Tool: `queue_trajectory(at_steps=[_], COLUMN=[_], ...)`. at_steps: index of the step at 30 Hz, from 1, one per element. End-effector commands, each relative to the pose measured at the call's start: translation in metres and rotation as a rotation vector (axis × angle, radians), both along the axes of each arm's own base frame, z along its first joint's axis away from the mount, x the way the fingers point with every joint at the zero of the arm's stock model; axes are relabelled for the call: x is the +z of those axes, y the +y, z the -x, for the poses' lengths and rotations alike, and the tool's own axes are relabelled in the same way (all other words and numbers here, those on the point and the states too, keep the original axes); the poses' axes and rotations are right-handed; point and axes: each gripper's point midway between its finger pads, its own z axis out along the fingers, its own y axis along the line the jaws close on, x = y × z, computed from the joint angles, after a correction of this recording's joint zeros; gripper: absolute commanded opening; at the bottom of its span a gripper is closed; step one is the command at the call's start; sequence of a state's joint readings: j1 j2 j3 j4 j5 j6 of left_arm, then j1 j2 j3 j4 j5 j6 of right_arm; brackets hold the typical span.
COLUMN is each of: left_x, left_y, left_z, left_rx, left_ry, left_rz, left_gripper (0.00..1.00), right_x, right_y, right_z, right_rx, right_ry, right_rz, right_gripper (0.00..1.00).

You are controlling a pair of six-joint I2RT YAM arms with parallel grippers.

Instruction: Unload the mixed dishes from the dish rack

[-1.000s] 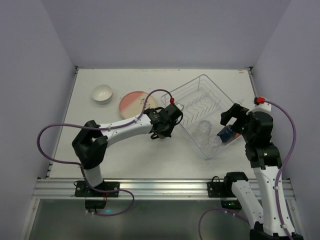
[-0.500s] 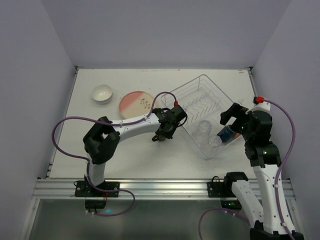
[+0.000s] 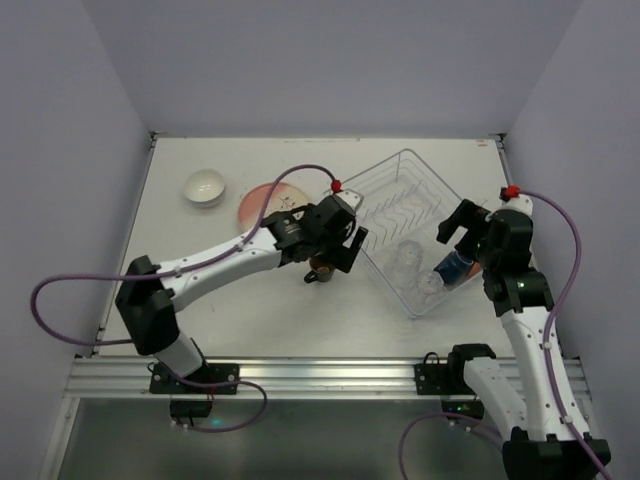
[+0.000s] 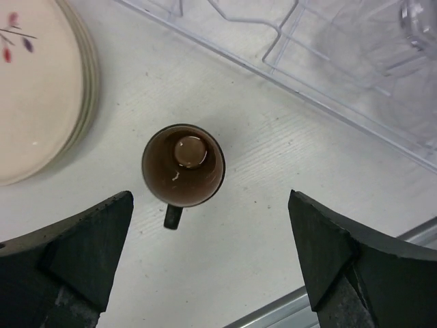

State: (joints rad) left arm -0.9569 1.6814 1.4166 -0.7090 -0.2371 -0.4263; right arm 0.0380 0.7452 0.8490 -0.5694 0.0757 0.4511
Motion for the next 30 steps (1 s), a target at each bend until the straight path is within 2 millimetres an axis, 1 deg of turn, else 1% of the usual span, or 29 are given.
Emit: queue_trajectory(at_steps=[1,2,3,4,5,6,7,8,9,10,11,12,13,14,15,16,17,19,20,22,23,24,25,27,30], left_x=[0.063,0.083,0.075,0.076,0.078,0.076,0.070,0.072,0.052,0.044,0.039,0.033,0.028,0.030,0.033,0.026,0.024,0.021,0.021,0.024,0.019,0.020,0.020,0.021,0.023], left_y=[0.021,0.036,0.049,0.061,0.085,0.099,0.120,0.138,0.155,0.177,0.186,0.196,0.206,0.207,0.201,0.203,0.206,0.207,0.208,0.206,0.200,0.197,0.196,0.196,0.195], left_z=[0.001,0.003,0.008,0.011,0.015,0.017,0.018,0.019,0.022,0.015,0.017,0.016,0.016,0.015,0.011,0.012,0.010,0.009,0.009,0.009,0.012,0.011,0.012,0.013,0.013], left_rx=[0.054,0.098,0.119,0.144,0.209,0.244,0.291,0.333,0.351,0.413,0.402,0.417,0.445,0.457,0.443,0.437,0.454,0.463,0.465,0.445,0.415,0.404,0.393,0.393,0.390], left_ry=[-0.151,-0.200,-0.200,-0.214,-0.248,-0.259,-0.258,-0.272,-0.244,-0.229,-0.216,-0.211,-0.211,-0.222,-0.245,-0.245,-0.256,-0.245,-0.245,-0.259,-0.239,-0.241,-0.238,-0.240,-0.247], left_rz=[0.112,0.151,0.133,0.127,0.119,0.104,0.067,0.069,0.021,0.007,0.007,-0.009,-0.030,-0.018,0.015,0.007,0.004,0.004,0.001,0.021,0.038,0.052,0.058,0.062,0.073], left_gripper=[1.00,1.00,1.00,1.00,1.00,1.00,1.00,1.00,1.00,1.00,1.00,1.00,1.00,1.00,1.00,1.00,1.00,1.00,1.00,1.00,1.00,1.00,1.00,1.00,1.00], right_x=[-0.009,-0.013,-0.015,-0.019,-0.025,-0.028,-0.033,-0.041,-0.043,-0.045,-0.047,-0.051,-0.050,-0.051,-0.053,-0.054,-0.055,-0.058,-0.060,-0.064,-0.064,-0.061,-0.067,-0.070,-0.077], right_y=[-0.014,-0.014,-0.014,-0.014,-0.015,-0.019,-0.022,-0.030,-0.033,-0.038,-0.048,-0.051,-0.053,-0.057,-0.060,-0.063,-0.068,-0.072,-0.085,-0.089,-0.091,-0.092,-0.094,-0.099,-0.107], right_z=[-0.013,-0.016,-0.017,-0.019,-0.022,-0.023,-0.023,-0.024,-0.024,-0.023,-0.021,-0.022,-0.024,-0.024,-0.026,-0.028,-0.029,-0.032,-0.030,-0.033,-0.035,-0.039,-0.042,-0.045,-0.042], right_rx=[-0.114,-0.118,-0.124,-0.133,-0.146,-0.183,-0.211,-0.265,-0.311,-0.361,-0.423,-0.443,-0.462,-0.481,-0.495,-0.499,-0.513,-0.513,-0.552,-0.556,-0.556,-0.545,-0.544,-0.546,-0.568], right_ry=[0.012,0.026,0.031,0.042,0.060,0.071,0.085,0.116,0.126,0.134,0.137,0.147,0.145,0.147,0.157,0.166,0.178,0.206,0.215,0.236,0.242,0.245,0.274,0.297,0.332], right_rz=[-0.011,-0.015,-0.023,-0.034,-0.030,-0.041,-0.039,-0.025,-0.047,-0.057,-0.044,-0.034,-0.035,-0.031,-0.021,-0.007,0.009,0.040,0.040,0.040,0.045,0.062,0.079,0.113,0.148], right_gripper=[0.99,0.99,0.99,0.99,0.99,0.99,0.99,0.99,0.99,0.99,0.99,0.99,0.99,0.99,0.99,0.99,0.99,0.99,0.99,0.99,0.99,0.99,0.99,0.99,0.99])
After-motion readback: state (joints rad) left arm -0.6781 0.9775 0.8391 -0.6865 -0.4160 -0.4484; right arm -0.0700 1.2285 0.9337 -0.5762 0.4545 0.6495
